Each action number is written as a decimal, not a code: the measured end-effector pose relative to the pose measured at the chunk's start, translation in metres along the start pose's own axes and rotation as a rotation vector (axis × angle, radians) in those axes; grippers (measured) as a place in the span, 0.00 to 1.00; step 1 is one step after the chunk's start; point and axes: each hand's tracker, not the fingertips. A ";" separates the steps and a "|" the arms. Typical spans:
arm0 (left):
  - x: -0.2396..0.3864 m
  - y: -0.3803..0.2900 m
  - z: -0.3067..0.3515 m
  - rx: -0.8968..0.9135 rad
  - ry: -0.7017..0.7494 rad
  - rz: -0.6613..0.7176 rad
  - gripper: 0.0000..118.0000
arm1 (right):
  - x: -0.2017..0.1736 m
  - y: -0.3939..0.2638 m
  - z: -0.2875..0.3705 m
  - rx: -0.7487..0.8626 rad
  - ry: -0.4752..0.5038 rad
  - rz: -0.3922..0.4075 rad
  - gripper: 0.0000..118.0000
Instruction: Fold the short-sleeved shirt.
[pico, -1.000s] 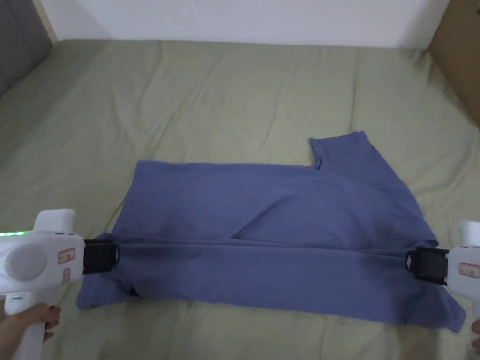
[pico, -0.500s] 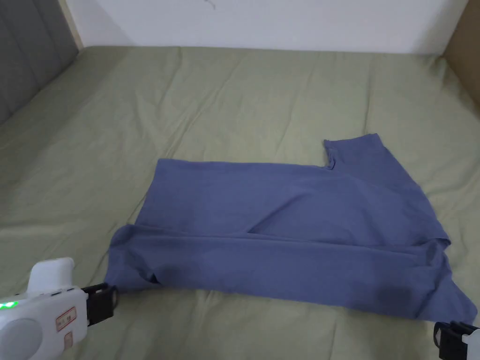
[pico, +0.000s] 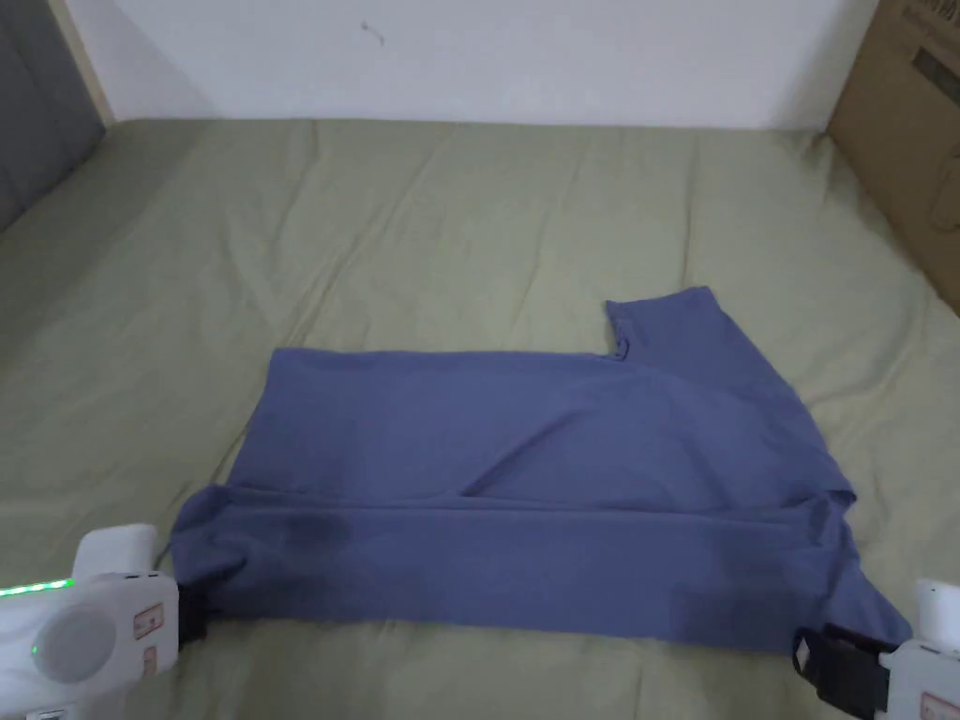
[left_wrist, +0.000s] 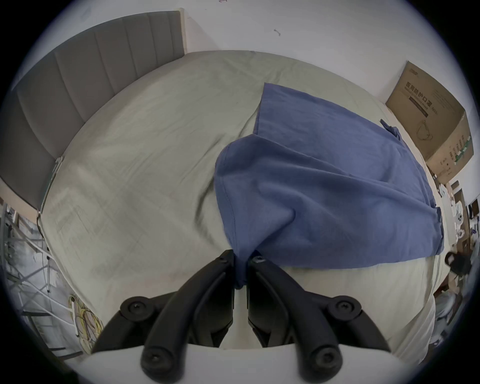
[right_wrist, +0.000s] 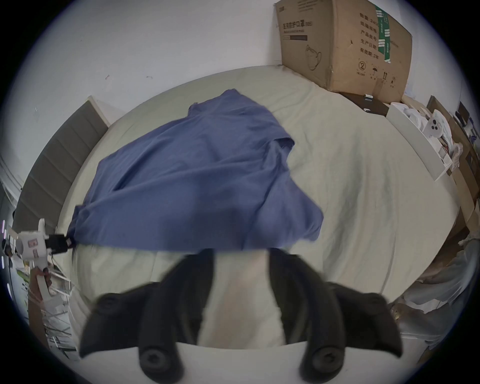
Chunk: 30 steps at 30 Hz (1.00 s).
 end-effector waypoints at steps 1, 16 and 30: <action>0.002 0.000 0.001 0.005 0.001 -0.014 0.07 | 0.006 0.008 -0.008 0.008 -0.005 -0.012 0.53; -0.003 0.005 0.021 -0.002 -0.025 -0.062 0.06 | 0.015 0.032 -0.050 -0.098 -0.050 0.068 0.08; -0.017 -0.070 0.060 -0.032 0.051 -0.125 0.07 | 0.047 -0.077 0.039 -0.107 0.049 -0.176 0.17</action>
